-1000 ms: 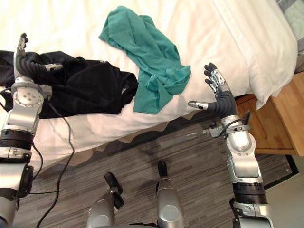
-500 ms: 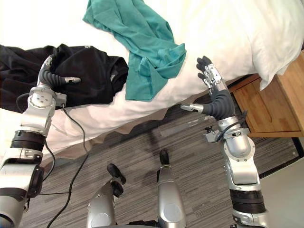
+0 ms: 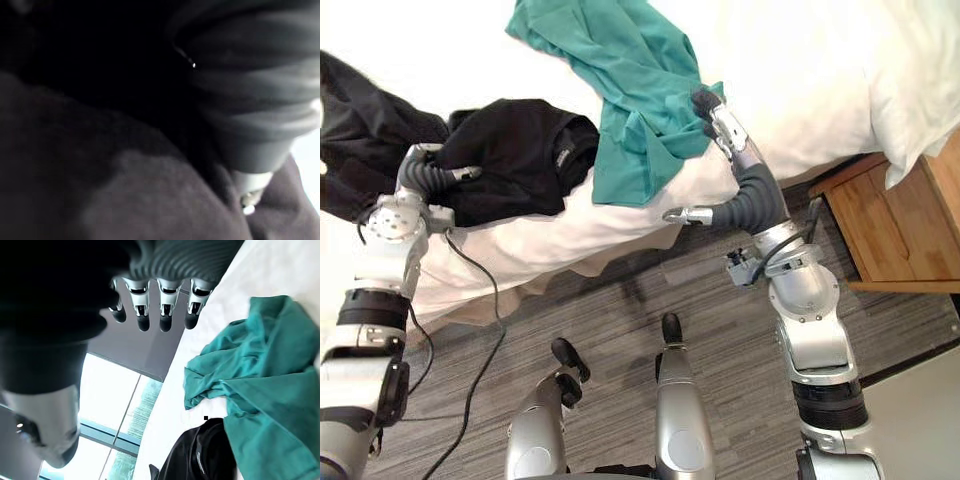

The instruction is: Tidy the bed and pick cloth on bed and put in laundry

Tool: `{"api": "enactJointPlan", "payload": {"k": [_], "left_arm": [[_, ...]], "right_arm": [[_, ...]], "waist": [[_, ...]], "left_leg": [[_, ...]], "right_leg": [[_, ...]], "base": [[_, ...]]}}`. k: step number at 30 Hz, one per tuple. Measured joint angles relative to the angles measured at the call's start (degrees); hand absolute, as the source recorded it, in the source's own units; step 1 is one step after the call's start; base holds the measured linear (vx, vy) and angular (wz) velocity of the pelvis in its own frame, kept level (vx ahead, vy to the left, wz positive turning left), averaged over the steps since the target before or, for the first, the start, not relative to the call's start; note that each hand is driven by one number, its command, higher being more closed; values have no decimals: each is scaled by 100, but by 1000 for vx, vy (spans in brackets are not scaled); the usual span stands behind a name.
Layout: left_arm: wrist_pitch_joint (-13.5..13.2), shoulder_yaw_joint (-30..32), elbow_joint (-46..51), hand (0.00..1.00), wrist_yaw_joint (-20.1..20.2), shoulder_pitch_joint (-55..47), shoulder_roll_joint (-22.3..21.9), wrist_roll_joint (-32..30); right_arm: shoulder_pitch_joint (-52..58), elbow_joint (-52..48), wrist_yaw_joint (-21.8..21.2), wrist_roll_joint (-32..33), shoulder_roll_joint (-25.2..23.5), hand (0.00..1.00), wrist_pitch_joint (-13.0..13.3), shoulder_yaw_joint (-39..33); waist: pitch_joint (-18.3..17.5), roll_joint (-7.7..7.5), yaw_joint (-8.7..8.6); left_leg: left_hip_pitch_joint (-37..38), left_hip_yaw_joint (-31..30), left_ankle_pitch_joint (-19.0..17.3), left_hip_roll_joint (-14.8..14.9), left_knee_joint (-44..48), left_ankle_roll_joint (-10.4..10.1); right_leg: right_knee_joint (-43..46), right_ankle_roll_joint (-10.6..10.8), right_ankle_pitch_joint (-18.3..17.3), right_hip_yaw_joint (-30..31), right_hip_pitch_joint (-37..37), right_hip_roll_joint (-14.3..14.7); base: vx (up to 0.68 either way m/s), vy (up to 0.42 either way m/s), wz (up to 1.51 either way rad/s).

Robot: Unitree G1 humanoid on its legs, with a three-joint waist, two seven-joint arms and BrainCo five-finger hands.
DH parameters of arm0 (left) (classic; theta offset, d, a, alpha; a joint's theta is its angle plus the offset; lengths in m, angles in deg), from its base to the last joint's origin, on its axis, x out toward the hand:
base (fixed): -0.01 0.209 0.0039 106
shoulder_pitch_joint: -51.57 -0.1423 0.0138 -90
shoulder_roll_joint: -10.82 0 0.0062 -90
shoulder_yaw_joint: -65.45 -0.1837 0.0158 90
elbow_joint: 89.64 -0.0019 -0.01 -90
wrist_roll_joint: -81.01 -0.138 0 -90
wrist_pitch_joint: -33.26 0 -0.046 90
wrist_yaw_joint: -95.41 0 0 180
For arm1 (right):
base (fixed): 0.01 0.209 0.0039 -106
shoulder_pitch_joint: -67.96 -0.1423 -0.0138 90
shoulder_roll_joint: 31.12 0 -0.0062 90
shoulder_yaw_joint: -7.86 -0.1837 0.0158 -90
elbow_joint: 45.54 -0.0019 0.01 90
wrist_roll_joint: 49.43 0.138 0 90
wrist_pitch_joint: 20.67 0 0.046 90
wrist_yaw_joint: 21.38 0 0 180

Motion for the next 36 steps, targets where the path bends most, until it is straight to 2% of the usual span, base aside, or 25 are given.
{"api": "enactJointPlan", "payload": {"k": [3, 5, 7, 9, 10, 12, 13, 15, 17, 22, 26, 31, 36], "left_arm": [[-237, -37, 685, 100, 354, -647, -169, 159], [-257, -170, 1210, 100, 637, -1100, -195, 268], [-252, -251, 1480, 100, 838, -1355, -192, 350], [-204, -311, 1785, 100, 1208, -1769, -195, 451], [-140, -336, 1884, 100, 1380, -1956, -195, 559], [290, -495, 1919, 100, 1727, -2411, -196, 610], [394, -518, 1921, 100, 1792, -2542, -197, 611], [789, -507, 1927, 100, 2073, -2947, -196, 605], [965, -425, 1974, 100, 2318, -3203, -174, 605], [1041, -40, 2385, 100, 2930, -3579, -18, 764], [812, 213, 2557, 100, 3473, -3631, 133, 873], [800, 116, 2557, 100, 3565, -3646, 99, 948], [786, -301, 2520, 100, 3352, -3415, -23, 947]], "right_arm": [[-3, -31, 218, -296, 371, 0, -201, 1], [-85, -1, 391, -545, 438, 0, -345, -12], [-165, 87, 472, -579, 489, 0, -399, -24], [-224, 256, 600, -583, 679, 0, -491, -69], [-250, 372, 641, -625, 735, 0, -543, -112], [-424, 876, 690, -819, 825, 0, -677, -225], [-452, 983, 706, -840, 843, 0, -707, -275], [-507, 1447, 825, -973, 1014, 0, -833, -471], [-589, 1917, 881, -971, 1171, 0, -929, -556], [-732, 2623, 966, -907, 1372, 0, -1023, -670], [-969, 3301, 1063, -900, 1541, 0, -1031, -728], [-1419, 3910, 1032, -907, 1541, 0, -1028, -706], [-1797, 4139, 925, -938, 1535, 0, -1057, -311]], "waist": [[-20, 35, 144], [-28, 43, 235], [-32, 45, 294], [-35, 44, 375], [-38, 40, 405], [-39, 39, 462], [-40, 37, 474], [-44, 29, 553], [-44, 28, 653], [-43, 22, 824], [-41, 19, 921], [-26, -9, 978], [25, -90, 1084]], "left_leg": [[-153, -180, -23, -40, 86, 51], [-206, -368, -25, -59, 120, 58], [-212, -465, -23, -69, 124, 62], [-266, -608, 1, -101, 113, 85], [-293, -652, 32, -126, 82, 94], [-375, -776, 82, -170, 52, 110], [-406, -814, 97, -175, 42, 113], [-484, -954, 195, -214, -56, 108], [-483, -1061, 262, -240, -132, 110], [-519, -1223, 472, -282, -415, 114], [-692, -1326, 606, -291, -531, 163], [-895, -1387, 678, -290, -559, 199], [-1339, -1385, 823, -280, -627, 244]], "right_leg": [[-3, 28, -24, -173, 26, -58], [-26, 23, -38, -357, 134, -106], [-64, 21, -43, -470, 222, -127], [-109, 18, -47, -604, 292, -153], [-118, 17, -47, -652, 293, -170], [-154, 17, -46, -781, 306, -207], [-173, 16, -44, -818, 307, -207], [-233, 14, -30, -925, 309, -211], [-284, 3, -18, -980, 358, -204], [-574, -33, 152, -1135, 435, -148], [-901, -35, 380, -1213, 427, -82], [-1128, -37, 558, -1259, 343, -46], [-1210, -48, 720, -1269, -89, -25]], "base": [[6, -7, 33], [18, -1, 37], [8, -12, 29], [8, -16, 32], [17, -15, 26], [23, -18, 29], [21, -20, 29], [32, -19, 27], [35, -24, 20], [-2, -3, 14], [-18, 18, 6], [-6, 18, 3], [0, 0, 0]]}}
